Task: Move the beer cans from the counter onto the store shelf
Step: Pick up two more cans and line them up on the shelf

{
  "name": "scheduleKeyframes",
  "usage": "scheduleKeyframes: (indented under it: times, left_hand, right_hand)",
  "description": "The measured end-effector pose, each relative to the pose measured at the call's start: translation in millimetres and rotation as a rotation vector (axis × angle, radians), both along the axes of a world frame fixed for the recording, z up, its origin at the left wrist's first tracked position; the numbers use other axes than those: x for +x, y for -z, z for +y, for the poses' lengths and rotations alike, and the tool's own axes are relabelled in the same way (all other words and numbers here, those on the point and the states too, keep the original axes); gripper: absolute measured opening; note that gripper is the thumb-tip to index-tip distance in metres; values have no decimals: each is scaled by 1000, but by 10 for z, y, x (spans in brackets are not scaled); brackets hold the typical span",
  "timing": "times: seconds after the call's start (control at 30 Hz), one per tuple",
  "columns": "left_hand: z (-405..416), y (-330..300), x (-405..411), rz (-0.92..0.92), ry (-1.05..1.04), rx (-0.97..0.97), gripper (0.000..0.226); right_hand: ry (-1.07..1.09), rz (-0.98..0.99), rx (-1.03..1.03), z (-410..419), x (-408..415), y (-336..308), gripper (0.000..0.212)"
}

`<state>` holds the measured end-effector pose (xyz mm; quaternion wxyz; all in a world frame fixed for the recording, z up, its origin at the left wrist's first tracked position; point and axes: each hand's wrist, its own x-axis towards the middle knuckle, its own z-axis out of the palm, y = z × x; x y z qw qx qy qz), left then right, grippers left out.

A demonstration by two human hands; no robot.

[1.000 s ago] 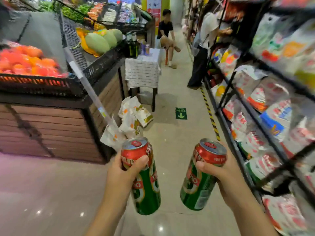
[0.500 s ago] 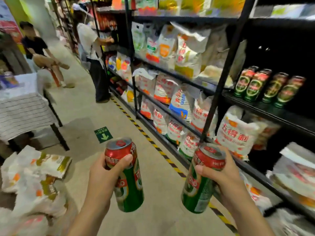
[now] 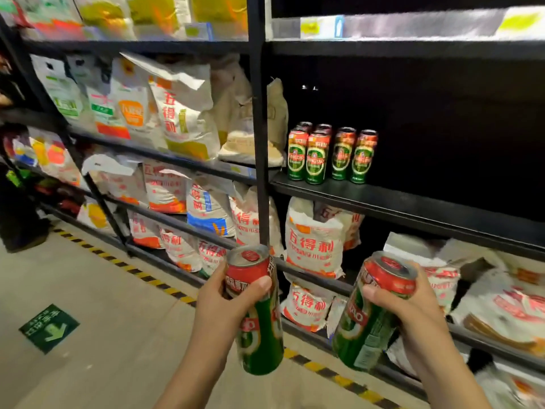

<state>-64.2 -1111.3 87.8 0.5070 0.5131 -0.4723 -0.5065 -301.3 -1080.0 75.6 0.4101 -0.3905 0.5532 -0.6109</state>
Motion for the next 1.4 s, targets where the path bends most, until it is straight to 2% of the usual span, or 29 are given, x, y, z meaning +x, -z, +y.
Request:
scheduleKeyframes:
  times: [0.17, 0.37, 0.5, 0.63, 0.8, 0.97, 1.4]
  left_hand:
    - [-851, -45, -659, -12, 85, -32, 66]
    - [-1744, -94, -1302, -9, 180, -71, 52]
    - [-2294, -73, -1570, -33, 234, -87, 58]
    - [-2863, -45, -1777, -46, 280, -90, 45]
    - [-3470, -81, -1995, -81, 369, -107, 49]
    - [-3841, -59, -2184, -98, 437, -112, 54]
    - [-4160, 108, -2520, -54, 554, -133, 54]
  right_hand:
    - [0, 78, -1, -711, -597, -107, 79]
    - [49, 201, -35, -1530, -1122, -263, 77]
    - [94, 229, -41, -2033, -1320, -237, 77]
    - [155, 248, -37, -2546, -1433, -192, 68]
    - [204, 293, -11, -3052, -1532, -202, 77]
    - [223, 329, -3, -3427, -1651, -165, 65]
    - [221, 260, 37, -3766, -1747, 35, 73]
